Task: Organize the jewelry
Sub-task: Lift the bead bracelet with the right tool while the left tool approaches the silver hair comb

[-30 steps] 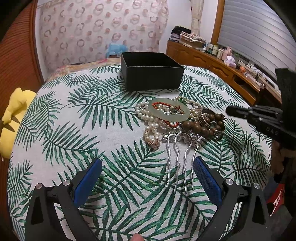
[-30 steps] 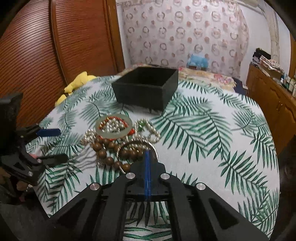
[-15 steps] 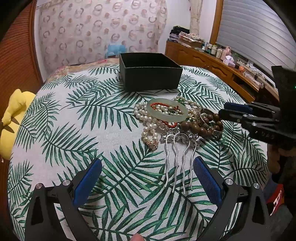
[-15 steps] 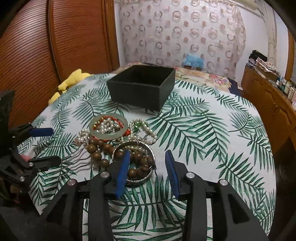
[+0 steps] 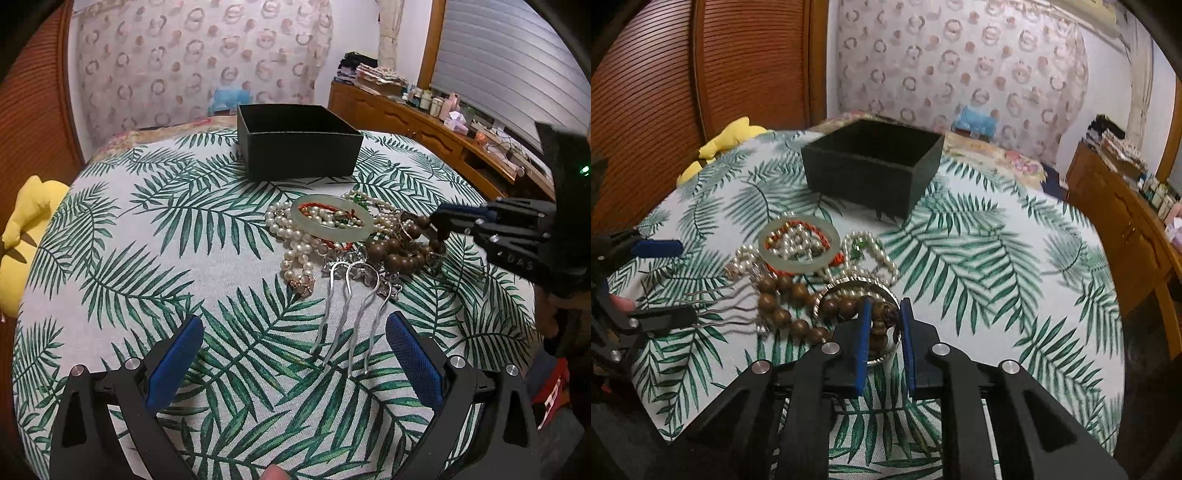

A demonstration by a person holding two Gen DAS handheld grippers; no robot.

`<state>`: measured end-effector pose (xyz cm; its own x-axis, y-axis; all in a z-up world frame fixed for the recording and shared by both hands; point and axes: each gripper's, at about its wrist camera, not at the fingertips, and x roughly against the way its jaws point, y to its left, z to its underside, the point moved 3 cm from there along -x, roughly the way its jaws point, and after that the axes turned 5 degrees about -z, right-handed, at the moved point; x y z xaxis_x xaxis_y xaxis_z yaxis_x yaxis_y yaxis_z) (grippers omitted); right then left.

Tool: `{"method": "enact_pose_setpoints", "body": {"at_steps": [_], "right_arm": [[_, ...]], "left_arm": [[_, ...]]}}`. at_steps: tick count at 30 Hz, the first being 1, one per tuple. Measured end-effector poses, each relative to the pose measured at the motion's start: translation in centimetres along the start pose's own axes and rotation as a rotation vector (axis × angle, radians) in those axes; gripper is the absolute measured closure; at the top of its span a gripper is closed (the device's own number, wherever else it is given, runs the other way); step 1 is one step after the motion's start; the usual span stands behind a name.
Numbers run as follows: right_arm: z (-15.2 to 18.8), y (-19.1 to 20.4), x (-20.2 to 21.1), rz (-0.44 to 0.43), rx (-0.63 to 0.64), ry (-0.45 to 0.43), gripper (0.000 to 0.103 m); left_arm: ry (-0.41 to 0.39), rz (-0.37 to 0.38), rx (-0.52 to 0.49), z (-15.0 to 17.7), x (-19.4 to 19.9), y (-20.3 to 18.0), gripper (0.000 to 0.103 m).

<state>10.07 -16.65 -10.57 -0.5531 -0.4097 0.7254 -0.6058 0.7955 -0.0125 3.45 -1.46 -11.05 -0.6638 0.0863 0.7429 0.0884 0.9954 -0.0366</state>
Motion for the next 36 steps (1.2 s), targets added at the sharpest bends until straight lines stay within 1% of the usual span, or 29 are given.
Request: {"method": "enact_pose_setpoints", "body": {"at_steps": [10,17,21,25,27,28,29,31,33,36], "right_arm": [[-3.3,1.2,3.7,-0.023,0.060,-0.112,0.087],[-5.4,0.6,6.5,0.004,0.076,-0.171,0.087],[-5.7,0.0,7.4,0.013,0.067,-0.187,0.087],[-5.3,-0.6,7.6,0.022,0.053,-0.188,0.087],[-4.9,-0.9,7.5,0.022,0.043,-0.183,0.087],[-4.6,-1.1,7.3,0.020,0.036,-0.179,0.087],[-4.4,-1.3,7.2,0.019,0.031,-0.175,0.087],[-4.0,-1.5,6.8,0.019,0.023,-0.167,0.087],[-3.7,-1.8,6.6,0.017,0.015,-0.162,0.087],[-3.3,-2.1,6.5,0.018,0.004,-0.160,0.087]], "left_arm": [[0.000,0.007,0.003,0.2,0.0,0.1,0.008],[-0.008,0.010,0.002,0.1,0.3,0.3,0.008],[-0.012,0.030,-0.001,0.1,0.3,0.2,0.008],[-0.010,0.051,-0.034,-0.2,0.3,-0.7,0.008],[-0.005,0.074,-0.059,-0.3,0.1,-1.5,0.014],[0.002,0.083,-0.073,-0.3,0.0,-1.9,0.022],[0.012,0.092,-0.091,-0.4,-0.3,-2.4,0.027],[0.019,0.094,-0.119,-0.6,-0.7,-3.2,0.029],[0.022,0.081,-0.145,-1.0,-1.1,-3.9,0.029],[0.026,0.085,-0.169,-1.5,-1.6,-4.6,0.029]]}}
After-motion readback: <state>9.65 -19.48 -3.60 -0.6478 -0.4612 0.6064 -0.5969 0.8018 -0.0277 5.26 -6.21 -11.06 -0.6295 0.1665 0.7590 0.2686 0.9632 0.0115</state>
